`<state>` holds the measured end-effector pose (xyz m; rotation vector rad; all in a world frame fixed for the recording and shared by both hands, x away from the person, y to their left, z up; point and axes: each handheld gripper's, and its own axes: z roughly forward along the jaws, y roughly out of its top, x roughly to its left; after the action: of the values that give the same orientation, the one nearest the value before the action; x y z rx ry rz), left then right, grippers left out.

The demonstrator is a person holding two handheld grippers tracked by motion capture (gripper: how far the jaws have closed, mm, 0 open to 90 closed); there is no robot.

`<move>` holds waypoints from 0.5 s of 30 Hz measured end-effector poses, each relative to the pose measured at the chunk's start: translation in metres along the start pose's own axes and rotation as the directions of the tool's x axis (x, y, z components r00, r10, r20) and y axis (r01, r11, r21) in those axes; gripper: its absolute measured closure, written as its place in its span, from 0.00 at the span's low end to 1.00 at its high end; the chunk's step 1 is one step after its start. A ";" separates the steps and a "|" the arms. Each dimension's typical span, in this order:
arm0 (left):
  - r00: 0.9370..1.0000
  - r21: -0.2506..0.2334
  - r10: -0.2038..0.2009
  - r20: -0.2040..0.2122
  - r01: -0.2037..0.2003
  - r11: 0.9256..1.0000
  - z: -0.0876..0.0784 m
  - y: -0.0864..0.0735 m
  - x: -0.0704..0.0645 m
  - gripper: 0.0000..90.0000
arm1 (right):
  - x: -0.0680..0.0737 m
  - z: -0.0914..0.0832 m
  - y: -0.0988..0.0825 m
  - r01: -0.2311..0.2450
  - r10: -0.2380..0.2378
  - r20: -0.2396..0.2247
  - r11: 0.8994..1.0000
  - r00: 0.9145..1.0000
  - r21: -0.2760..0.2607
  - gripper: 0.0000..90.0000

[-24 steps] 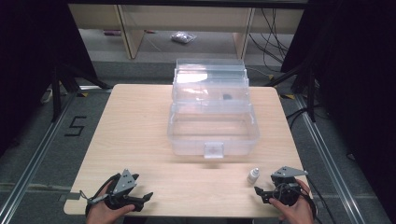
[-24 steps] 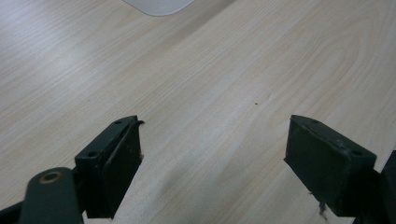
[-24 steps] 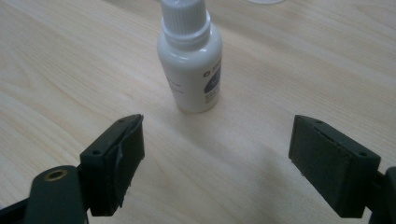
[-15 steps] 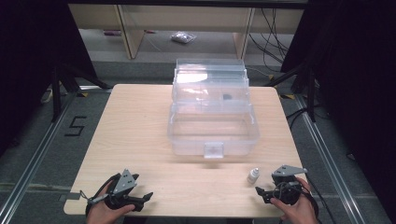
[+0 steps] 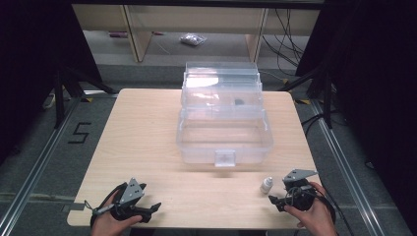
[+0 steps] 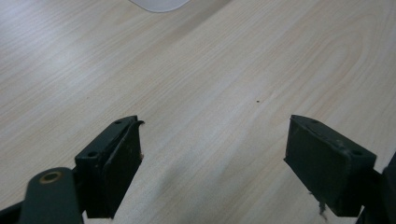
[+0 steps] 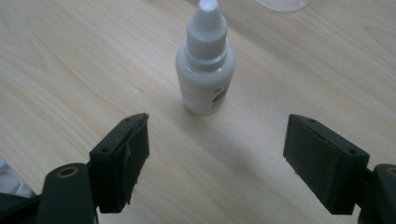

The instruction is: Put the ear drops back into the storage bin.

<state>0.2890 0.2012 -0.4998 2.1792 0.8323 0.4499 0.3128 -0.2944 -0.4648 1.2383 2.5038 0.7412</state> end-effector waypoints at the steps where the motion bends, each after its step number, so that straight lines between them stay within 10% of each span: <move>1: 1.000 0.001 0.001 -0.001 -0.001 1.000 0.000 0.000 0.000 0.20 | 0.000 0.000 0.001 0.004 -0.004 0.002 1.000 1.000 0.009 0.27; 15: 1.000 0.001 0.001 -0.002 -0.001 1.000 0.000 0.000 0.000 0.20 | 0.003 0.003 0.022 0.056 -0.055 -0.005 0.995 0.998 0.083 0.29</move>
<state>0.2889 0.2009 -0.4999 2.1806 0.8335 0.4523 0.3266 -0.2796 -0.4550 1.1895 2.5843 0.6319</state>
